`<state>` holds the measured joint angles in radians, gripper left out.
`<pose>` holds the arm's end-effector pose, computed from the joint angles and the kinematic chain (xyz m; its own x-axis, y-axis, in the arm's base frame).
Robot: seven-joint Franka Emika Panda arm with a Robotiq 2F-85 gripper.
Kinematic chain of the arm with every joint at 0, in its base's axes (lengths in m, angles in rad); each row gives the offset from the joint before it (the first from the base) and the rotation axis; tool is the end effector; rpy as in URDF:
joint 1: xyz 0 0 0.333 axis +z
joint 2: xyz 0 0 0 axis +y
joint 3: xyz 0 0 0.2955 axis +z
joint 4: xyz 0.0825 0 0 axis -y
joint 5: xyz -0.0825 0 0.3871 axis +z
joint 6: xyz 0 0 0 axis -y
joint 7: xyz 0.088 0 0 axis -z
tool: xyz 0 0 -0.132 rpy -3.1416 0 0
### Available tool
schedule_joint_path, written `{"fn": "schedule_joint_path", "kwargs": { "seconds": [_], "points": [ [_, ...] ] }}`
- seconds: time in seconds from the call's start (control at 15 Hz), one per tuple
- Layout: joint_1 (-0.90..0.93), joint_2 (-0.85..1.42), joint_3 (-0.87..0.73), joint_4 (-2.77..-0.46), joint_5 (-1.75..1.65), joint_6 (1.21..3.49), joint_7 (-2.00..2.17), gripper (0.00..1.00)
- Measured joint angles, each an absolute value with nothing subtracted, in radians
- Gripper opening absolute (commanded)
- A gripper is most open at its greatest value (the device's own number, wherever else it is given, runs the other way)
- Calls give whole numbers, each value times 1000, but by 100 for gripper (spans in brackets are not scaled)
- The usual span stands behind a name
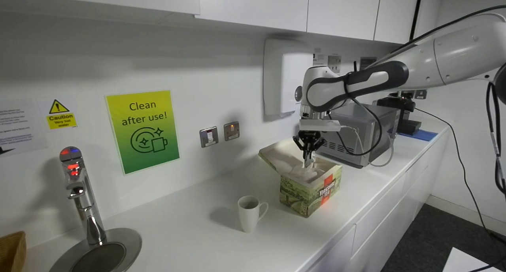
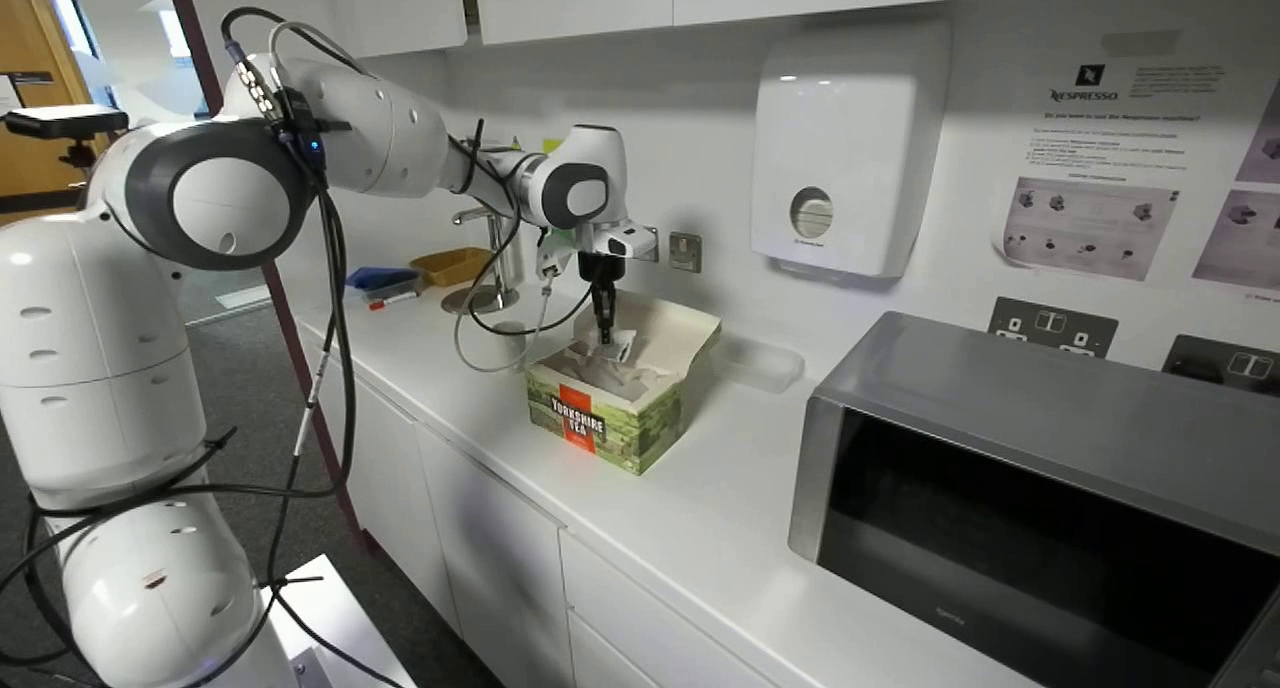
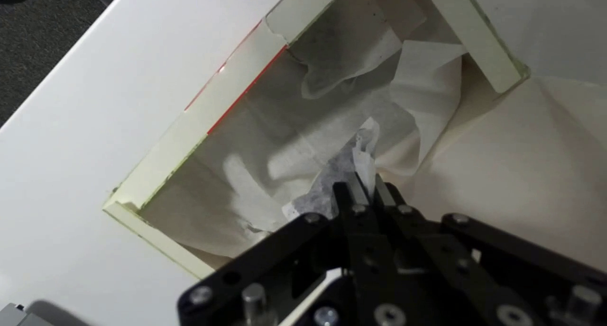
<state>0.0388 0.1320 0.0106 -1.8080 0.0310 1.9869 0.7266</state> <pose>0.6047 0.0324 0.4246 0.7714 -0.6361 0.0148 -0.6347 -0.7709 -0.0537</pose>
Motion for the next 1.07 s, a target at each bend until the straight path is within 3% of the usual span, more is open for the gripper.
{"fn": "schedule_joint_path", "kwargs": {
  "seconds": [0.93, 1.0, 1.07],
  "points": [
    [38, 56, 9, -1910, 66, 1986, 690, 1],
    [38, 55, 9, -1922, 66, 1986, 688, 31],
    [38, 55, 9, -1931, 66, 1986, 688, 32]
  ]
}}
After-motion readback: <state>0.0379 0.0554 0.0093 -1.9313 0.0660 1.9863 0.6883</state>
